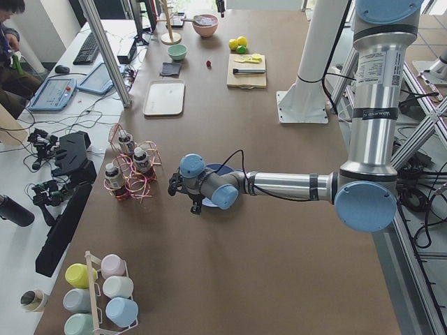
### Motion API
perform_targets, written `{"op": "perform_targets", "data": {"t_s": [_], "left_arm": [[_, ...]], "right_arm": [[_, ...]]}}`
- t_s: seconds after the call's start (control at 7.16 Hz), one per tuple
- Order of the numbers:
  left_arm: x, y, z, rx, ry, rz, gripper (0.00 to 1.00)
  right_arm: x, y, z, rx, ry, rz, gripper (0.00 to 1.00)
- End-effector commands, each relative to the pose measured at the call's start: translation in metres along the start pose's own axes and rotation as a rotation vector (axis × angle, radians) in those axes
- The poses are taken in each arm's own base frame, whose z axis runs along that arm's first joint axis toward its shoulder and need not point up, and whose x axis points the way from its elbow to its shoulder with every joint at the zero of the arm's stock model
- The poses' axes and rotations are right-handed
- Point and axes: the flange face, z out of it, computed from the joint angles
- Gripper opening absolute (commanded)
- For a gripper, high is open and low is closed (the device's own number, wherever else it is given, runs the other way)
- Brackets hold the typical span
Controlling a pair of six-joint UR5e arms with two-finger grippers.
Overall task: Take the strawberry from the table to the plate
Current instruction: 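Lower the left gripper to the rim of the blue plate and grip it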
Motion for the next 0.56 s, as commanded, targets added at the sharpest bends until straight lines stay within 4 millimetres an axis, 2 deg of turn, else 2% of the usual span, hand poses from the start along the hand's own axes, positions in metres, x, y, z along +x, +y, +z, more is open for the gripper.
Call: {"op": "perform_targets", "data": {"t_s": [0.0,0.42], "left_arm": [[0.006,0.0,0.007,-0.012,0.002,0.008,0.58],[-0.005,0.0,0.018,-0.018,0.006,0.004,0.56]], "right_arm": [[0.001,0.0,0.001,-0.003,0.0,0.002,1.0],[0.0,0.0,0.002,-0.004,-0.001,0.001,1.0]]}}
